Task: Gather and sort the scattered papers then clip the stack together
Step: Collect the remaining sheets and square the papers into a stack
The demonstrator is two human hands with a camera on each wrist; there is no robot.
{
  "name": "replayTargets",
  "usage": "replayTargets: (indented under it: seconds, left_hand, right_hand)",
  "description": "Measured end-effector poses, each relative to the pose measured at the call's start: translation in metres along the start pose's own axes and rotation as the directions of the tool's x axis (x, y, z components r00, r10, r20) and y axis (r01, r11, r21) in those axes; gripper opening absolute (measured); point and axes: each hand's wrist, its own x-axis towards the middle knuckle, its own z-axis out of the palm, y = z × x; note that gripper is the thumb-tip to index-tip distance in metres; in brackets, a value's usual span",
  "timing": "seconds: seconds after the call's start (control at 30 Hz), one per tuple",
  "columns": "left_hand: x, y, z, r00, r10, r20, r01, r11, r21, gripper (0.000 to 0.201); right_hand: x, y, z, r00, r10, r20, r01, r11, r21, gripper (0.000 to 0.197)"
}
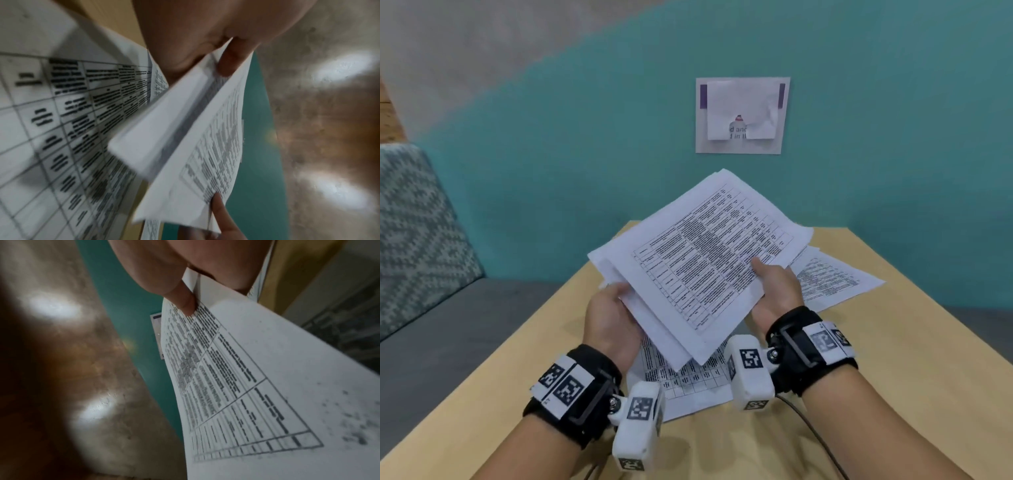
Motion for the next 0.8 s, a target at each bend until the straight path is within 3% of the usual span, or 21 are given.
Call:
replayTargets:
  seconds: [0.13, 0.23, 0.37, 0.47, 0.63, 0.8]
  left_hand:
    - [0.002, 0.017, -0.011, 1.0, -0.008, 0.008, 0.008, 1.0, 0.002, 0.061]
    - [0.003, 0.032, -0.017, 0.995, -0.059, 0.077, 0.054, 0.996, 0.068, 0.065]
    - [-0.004, 0.033, -0.007, 0.973, -0.098, 0.207, 0.023, 0.94, 0.341, 0.044]
    - [-0.011, 0.022, 0.0, 0.966, -0.093, 0.242, -0.023, 0.899, 0.437, 0.038]
    - [-0.011, 0.02, 0.002, 0.981, -0.043, 0.187, -0.039, 0.909, 0.415, 0.043]
    - [-0.008, 0.028, 0.0, 0.997, 0.038, 0.074, -0.059, 0.946, 0.318, 0.038]
  right_hand:
    - [-0.053, -0.045, 0.009, 0.996, -0.093, 0.001, 0.093, 0.994, -0.049, 0.059]
    - [-0.068, -0.068, 0.006, 0.974, -0.205, 0.098, 0.221, 0.955, -0.197, 0.032]
    - [-0.076, -0.08, 0.011, 0.933, -0.248, 0.262, 0.332, 0.876, -0.351, 0.029]
    - [-0.074, -0.075, 0.013, 0.914, -0.239, 0.327, 0.365, 0.837, -0.409, 0.032]
    - [-0.074, -0.077, 0.009, 0.918, -0.162, 0.362, 0.302, 0.877, -0.373, 0.033]
    - [-0.071, -0.073, -0.001, 0.909, -0.025, 0.416, 0.234, 0.856, -0.46, 0.023]
